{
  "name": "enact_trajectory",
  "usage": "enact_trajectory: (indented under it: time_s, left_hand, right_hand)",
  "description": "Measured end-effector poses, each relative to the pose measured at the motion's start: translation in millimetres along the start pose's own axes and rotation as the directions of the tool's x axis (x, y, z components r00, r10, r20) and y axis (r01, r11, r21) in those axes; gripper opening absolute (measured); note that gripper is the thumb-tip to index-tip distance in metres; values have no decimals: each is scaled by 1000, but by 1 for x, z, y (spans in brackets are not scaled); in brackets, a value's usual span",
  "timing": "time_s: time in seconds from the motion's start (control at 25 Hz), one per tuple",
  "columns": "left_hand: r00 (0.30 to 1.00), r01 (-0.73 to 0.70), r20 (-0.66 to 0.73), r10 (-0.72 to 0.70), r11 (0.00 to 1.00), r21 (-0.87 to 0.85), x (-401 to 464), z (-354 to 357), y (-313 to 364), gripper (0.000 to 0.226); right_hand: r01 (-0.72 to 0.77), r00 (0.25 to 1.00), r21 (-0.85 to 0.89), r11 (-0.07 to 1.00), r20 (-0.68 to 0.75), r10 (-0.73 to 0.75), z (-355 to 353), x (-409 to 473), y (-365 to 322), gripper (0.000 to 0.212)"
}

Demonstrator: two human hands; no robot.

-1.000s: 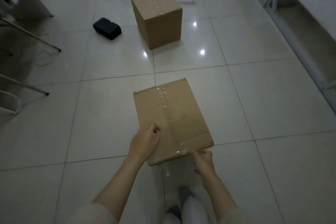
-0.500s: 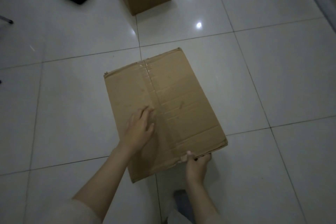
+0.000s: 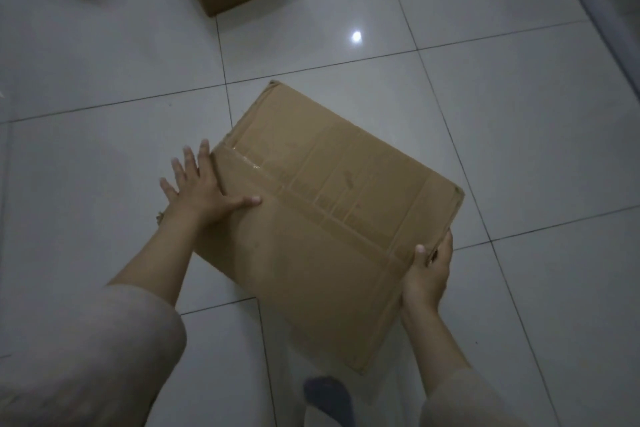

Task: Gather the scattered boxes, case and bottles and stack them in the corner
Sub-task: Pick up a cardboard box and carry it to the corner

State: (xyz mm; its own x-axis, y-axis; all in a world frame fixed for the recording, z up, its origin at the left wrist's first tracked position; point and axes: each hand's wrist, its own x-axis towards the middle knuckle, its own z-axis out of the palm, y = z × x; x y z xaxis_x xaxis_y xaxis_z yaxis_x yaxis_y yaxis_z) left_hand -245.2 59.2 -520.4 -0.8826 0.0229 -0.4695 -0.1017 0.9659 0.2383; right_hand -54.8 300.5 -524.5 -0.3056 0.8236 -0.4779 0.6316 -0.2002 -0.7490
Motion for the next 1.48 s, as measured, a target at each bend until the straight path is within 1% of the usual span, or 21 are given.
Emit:
enact_trajectory:
  time_s: [0.04,0.12,0.16,0.2,0.36,0.48,0.56,0.68,0.8,0.84,1.0,1.08,1.12,1.24,1.36,1.4,1.48]
  left_hand:
    - [999,31,27,-30,999,-25,2,0,-2,133]
    - [999,46,7,-45,995,-94,-1,-2,-6,126]
    - [999,46,-14,-48,991,-130,-5,-6,-7,119]
    - [998,51,-27,-56,985,-166,-12,-12,-10,112]
    - [989,87,-93,-113,964,-251,-56,-64,-19,99]
    - [966,107,-186,-180,933,-344,-92,-136,-16,91]
    - [943,128,-228,-244,893,-431,-117,-194,-16,84]
    - [897,126,-288,-335,819,-560,-163,-294,-23,77]
    - [859,76,-325,-396,726,-683,-204,-392,-42,75]
    - [836,65,-349,-424,707,-705,-214,-422,-48,73]
    - [663,-1,-500,-557,668,-744,-231,-537,-79,71]
    - [593,-16,-531,-605,651,-759,-223,-585,-100,73]
    - [570,-33,-542,-617,642,-766,-215,-607,-111,74]
    - [524,-66,-551,-649,614,-786,-180,-668,-141,75]
    - [491,-91,-566,-662,608,-789,-134,-724,-162,75]
    - [487,-99,-571,-660,608,-788,-117,-741,-167,74]
    - [487,-96,-578,-655,617,-781,-82,-771,-175,73]
  right_hand:
    - [-47,999,16,999,27,47,0,-1,3,44]
    - [-184,977,42,982,119,178,-1,-6,2,46]
    - [-217,964,38,976,165,208,-3,-10,-1,47]
    - [-211,958,27,977,207,201,-7,-13,-6,48]
    - [-60,940,-27,998,334,66,-26,-33,-63,48]
    - [86,895,-71,994,443,-46,-38,-54,-138,55]
    - [189,836,-75,979,535,-120,-46,-74,-196,63]
    - [339,711,-36,940,664,-231,-56,-121,-298,68]
    - [466,584,9,884,747,-316,-48,-181,-401,74]
    - [498,547,39,866,761,-349,-41,-202,-432,74]
    - [593,409,187,783,768,-492,18,-284,-553,71]
    - [633,347,222,742,775,-528,60,-318,-606,71]
    - [649,323,228,726,781,-534,82,-332,-630,71]
    - [679,269,254,689,787,-555,148,-368,-695,68]
    - [674,227,297,677,788,-573,208,-388,-750,65]
    - [671,221,305,676,788,-574,227,-391,-766,64]
    - [660,233,308,685,784,-576,265,-392,-796,63]
